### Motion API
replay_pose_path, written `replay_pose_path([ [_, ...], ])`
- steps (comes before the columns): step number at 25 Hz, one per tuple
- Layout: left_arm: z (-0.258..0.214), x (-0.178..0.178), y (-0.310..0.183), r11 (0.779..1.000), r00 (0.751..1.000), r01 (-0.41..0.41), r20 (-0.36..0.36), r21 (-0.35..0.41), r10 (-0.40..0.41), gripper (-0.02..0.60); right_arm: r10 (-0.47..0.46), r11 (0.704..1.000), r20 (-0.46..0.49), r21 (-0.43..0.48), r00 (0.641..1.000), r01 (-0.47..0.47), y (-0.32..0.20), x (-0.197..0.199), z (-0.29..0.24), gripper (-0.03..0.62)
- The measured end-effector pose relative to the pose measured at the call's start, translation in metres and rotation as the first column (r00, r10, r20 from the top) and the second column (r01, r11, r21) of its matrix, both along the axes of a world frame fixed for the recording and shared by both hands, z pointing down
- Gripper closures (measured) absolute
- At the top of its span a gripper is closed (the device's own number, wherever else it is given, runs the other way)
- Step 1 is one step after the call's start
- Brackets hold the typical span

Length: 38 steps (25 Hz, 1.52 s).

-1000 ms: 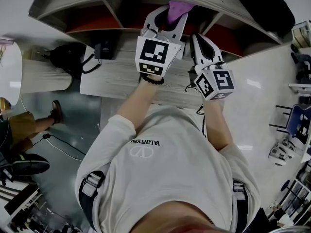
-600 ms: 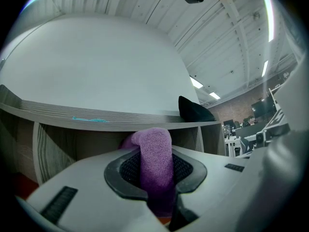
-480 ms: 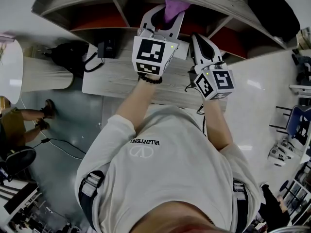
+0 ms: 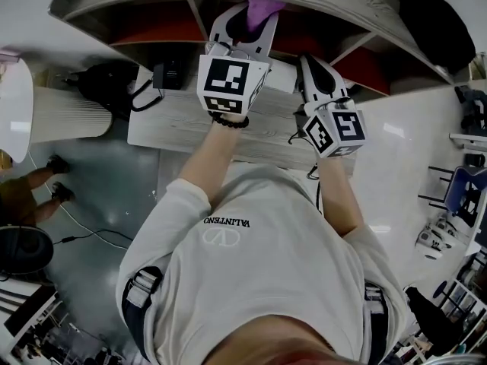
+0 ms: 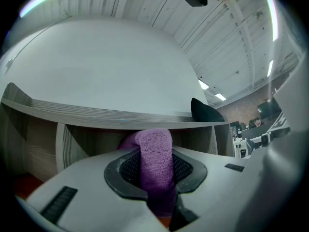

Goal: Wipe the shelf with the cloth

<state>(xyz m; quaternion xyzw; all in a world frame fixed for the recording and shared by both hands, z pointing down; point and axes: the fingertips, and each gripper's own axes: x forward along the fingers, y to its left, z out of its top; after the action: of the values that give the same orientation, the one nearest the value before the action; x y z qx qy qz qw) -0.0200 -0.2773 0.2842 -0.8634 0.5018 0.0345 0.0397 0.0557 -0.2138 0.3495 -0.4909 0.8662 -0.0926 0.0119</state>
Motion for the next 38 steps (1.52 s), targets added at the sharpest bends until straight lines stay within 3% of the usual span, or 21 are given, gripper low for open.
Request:
replay_pose_path([
  [23, 0.002, -0.068, -0.016, 0.988, 0.985, 0.152, -0.074, -0.013, -0.153, 0.485, -0.002, 1.0, -0.013, -0.015, 1.0, 0.002, -0.005, -0.02, 0.007, 0.595],
  [38, 0.011, -0.08, -0.016, 0.979, 0.976, 0.203, -0.081, -0.022, -0.204, 0.485, -0.009, 1.0, -0.025, -0.015, 1.0, 0.008, -0.004, -0.026, 0.007, 0.595],
])
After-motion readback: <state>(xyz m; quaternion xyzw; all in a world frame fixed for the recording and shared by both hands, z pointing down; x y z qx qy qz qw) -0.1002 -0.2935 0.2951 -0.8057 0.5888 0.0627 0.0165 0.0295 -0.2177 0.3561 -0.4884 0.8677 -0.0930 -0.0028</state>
